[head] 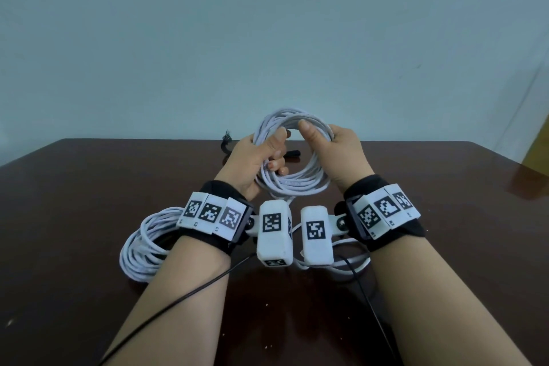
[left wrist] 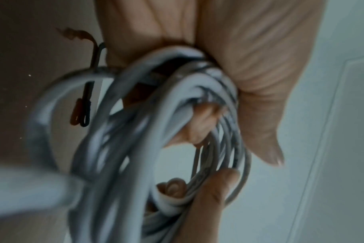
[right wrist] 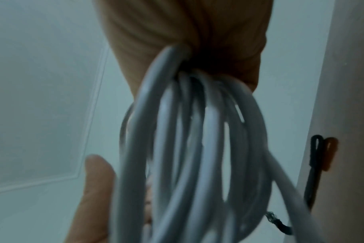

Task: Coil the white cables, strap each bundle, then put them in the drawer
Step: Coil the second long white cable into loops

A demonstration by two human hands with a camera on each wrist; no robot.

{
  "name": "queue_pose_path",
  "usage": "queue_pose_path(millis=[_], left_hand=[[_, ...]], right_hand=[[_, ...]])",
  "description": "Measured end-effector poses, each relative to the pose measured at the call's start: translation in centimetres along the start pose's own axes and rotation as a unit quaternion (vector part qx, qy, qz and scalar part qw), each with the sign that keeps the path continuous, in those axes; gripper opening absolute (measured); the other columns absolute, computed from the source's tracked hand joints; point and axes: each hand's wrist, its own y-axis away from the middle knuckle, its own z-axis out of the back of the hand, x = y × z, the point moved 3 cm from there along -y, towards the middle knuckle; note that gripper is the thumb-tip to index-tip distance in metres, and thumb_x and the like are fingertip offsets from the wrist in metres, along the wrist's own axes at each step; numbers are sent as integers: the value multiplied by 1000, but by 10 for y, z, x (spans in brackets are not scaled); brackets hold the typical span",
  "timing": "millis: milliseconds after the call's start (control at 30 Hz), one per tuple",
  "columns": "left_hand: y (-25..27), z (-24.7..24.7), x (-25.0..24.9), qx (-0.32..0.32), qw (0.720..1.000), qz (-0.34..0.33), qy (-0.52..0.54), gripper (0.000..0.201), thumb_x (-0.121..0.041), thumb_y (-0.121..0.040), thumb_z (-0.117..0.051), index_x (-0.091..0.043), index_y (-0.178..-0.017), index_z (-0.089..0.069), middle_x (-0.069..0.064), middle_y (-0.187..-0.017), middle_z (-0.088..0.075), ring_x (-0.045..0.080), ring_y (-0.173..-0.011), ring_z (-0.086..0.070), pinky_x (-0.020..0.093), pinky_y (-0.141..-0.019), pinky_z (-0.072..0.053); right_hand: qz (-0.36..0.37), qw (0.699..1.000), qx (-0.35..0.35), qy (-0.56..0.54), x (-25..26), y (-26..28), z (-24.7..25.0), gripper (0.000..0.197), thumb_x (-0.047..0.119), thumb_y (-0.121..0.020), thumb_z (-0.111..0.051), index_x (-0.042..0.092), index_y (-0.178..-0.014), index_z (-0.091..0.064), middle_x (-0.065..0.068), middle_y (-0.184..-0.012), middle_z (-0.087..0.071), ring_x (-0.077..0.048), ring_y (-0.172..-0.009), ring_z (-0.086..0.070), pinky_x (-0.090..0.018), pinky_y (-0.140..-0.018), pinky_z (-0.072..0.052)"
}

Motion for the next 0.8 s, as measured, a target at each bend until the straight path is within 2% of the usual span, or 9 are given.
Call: queue_pose_path(millis=[100, 200, 300, 367, 467, 567, 633, 700, 800], left_hand=[[-2, 4, 3, 22, 999, 25, 42, 73, -31, -45, -94, -3, -100, -55, -3, -56, -48, 7, -45, -47, 24, -53, -49], [-3, 0, 3, -13, 997, 24, 71, 41, -36, -68, -77, -6, -87, -55, -5, -48, -43, 6, -38, -42, 22, -49, -47], [-4, 1, 0, -75, 993, 4, 94, 28, -36, -88, -54, -10, -76, -50, -8, -40, -35, 4, -31, -34, 18, -41, -41], [-6, 8, -3, -122, 982, -12, 140, 30, -36, -91, -52, -12, -74, -49, -8, -39, -36, 4, -31, -35, 18, -40, -40], [-8, 25, -10, -215, 952, -64, 208, 29, -34, -94, -52, -13, -73, -51, -7, -41, -38, 6, -33, -37, 20, -43, -44], [-8, 48, -12, -305, 924, -104, 204, 33, -39, -93, -56, -15, -71, -49, -6, -46, -39, 9, -40, -39, 29, -59, -48], [-8, 58, -12, -337, 913, -115, 198, 39, -44, -91, -57, -15, -67, -45, -4, -50, -39, 13, -46, -41, 36, -67, -48], [-8, 59, -13, -352, 905, -127, 202, 43, -45, -91, -55, -15, -64, -41, -4, -49, -38, 13, -44, -43, 31, -61, -48], [-9, 57, -14, -342, 899, -136, 236, 50, -48, -91, -54, -15, -57, -37, -4, -47, -38, 13, -42, -47, 26, -55, -50]], right_hand=[[-6, 999, -28, 25, 0, -1, 1, 51, 45, -85, -63, 19, -55, -30, 2, -52, -28, -14, -49, -28, -26, -51, -25], [10, 998, -40, 37, 1, -1, 0, 49, 45, -86, -60, 14, -56, -37, 1, -52, -31, -16, -51, -31, -27, -54, -27], [39, 995, 0, 91, 6, -1, 1, 42, 44, -92, -51, 3, -84, -56, 0, -68, -50, -13, -62, -47, -23, -58, -39], [40, 994, 25, 103, 9, -3, 6, 36, 46, -93, -43, 13, -104, -51, 7, -88, -54, -7, -77, -54, -11, -66, -43], [7, 986, 98, 138, 12, -3, 12, 57, 64, -82, -37, 16, -108, -53, 3, -104, -61, -14, -94, -60, -28, -84, -48], [-7, 950, 220, 220, 14, 6, 6, 52, 61, -82, -49, 16, -100, -67, 4, -94, -70, -12, -89, -64, -30, -86, -49], [-20, 920, 286, 266, 13, 13, -3, 51, 56, -79, -61, 19, -113, -65, 6, -107, -68, -8, -100, -62, -28, -94, -47], [-47, 902, 329, 275, 4, 17, -14, 66, 47, -73, -74, 17, -128, -55, 4, -121, -63, -9, -110, -59, -30, -100, -45], [-77, 885, 363, 282, -14, 19, -30, 80, 39, -65, -82, 17, -134, -49, 2, -126, -61, -12, -114, -58, -36, -101, -46]])
